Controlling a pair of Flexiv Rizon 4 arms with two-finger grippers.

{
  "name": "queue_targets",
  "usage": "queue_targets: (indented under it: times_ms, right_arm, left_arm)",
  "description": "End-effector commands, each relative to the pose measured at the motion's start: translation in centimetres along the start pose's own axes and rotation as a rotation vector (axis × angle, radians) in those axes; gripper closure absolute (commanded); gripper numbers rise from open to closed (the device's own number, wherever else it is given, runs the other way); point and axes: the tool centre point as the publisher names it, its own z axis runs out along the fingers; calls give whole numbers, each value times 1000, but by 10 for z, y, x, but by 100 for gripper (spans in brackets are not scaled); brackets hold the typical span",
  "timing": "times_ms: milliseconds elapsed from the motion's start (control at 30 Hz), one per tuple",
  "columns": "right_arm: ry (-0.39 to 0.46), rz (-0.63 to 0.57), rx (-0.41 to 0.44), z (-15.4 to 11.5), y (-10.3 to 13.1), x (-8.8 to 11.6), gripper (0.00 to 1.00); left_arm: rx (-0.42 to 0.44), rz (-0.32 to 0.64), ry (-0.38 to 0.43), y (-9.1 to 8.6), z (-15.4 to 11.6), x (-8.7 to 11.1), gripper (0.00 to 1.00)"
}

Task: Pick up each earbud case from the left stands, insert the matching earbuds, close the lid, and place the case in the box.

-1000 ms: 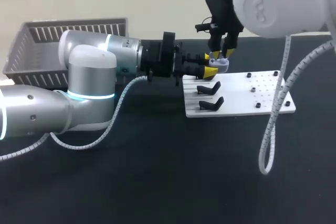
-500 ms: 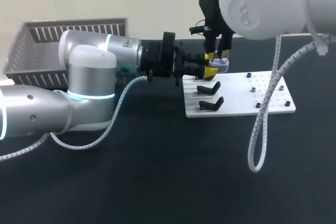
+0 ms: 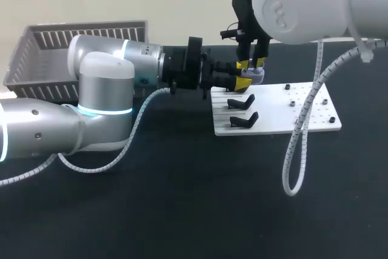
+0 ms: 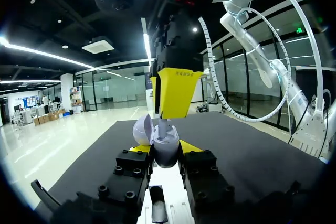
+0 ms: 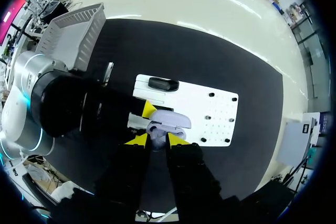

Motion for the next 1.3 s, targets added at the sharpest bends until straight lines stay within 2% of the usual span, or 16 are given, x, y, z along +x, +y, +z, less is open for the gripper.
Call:
queue_targets:
  times_ms: [33, 1033, 1067, 1100, 1133, 1167, 1300]
  right_arm:
    - [-1, 2, 1, 2, 0, 0, 100]
    - [18, 4, 3, 13, -1, -7, 100]
    - [20, 5, 3, 13, -1, -7, 95]
    - [20, 6, 1, 13, -2, -6, 64]
    - [19, 8, -1, 11, -2, -5, 24]
    - [14, 14, -6, 8, -3, -5, 0]
    - [-9, 42, -50, -11, -10, -1, 0]
  left_arm:
    - [-3, 2, -1, -1, 0, 1, 100]
    - [-3, 2, -1, -1, 0, 1, 100]
    - [-3, 2, -1, -1, 0, 1, 100]
    - [-3, 2, -1, -1, 0, 1, 100]
    - [-3, 2, -1, -1, 0, 1, 100]
    - [-3, 2, -1, -1, 0, 1, 100]
    - [-3, 2, -1, -1, 0, 1, 100]
